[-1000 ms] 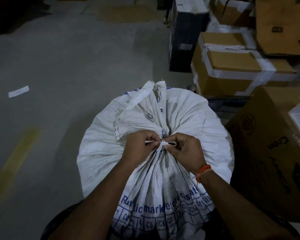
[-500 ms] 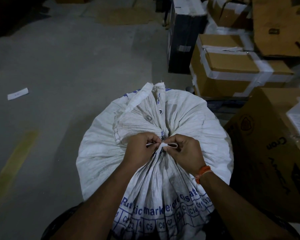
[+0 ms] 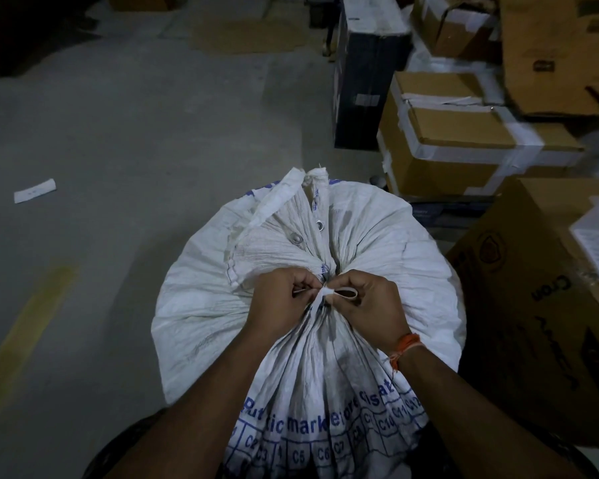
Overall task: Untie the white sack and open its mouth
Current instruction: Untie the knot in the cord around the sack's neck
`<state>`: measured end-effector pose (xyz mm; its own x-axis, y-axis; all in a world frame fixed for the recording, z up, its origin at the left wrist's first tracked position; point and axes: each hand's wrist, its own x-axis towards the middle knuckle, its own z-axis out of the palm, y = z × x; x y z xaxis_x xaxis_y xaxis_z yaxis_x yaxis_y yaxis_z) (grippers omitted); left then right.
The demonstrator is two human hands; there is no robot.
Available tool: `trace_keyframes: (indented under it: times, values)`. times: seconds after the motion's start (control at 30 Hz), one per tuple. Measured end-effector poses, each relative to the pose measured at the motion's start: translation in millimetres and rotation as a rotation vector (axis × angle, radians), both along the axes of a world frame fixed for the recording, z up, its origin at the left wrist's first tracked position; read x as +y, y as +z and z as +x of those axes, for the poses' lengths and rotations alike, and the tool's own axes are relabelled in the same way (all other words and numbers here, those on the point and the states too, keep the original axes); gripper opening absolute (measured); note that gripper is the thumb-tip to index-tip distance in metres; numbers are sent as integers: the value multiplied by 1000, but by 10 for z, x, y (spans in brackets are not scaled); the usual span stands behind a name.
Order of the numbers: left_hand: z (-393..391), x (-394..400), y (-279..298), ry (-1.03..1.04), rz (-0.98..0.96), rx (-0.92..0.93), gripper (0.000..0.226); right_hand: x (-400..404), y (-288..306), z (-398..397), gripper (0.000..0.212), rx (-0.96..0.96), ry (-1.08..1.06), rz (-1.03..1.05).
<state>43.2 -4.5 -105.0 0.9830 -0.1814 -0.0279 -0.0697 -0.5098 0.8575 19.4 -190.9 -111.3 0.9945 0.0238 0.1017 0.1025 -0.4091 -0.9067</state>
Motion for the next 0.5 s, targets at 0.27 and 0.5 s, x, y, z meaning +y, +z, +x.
trace_keyframes:
  times: [0.27, 0.5]
  values:
    - [25, 85, -17, 2, 23, 16, 12, 7, 44, -15, 14, 9, -2, -4]
    - [5, 70, 10, -12, 22, -2, 14, 19, 64, -18, 14, 10, -5, -8]
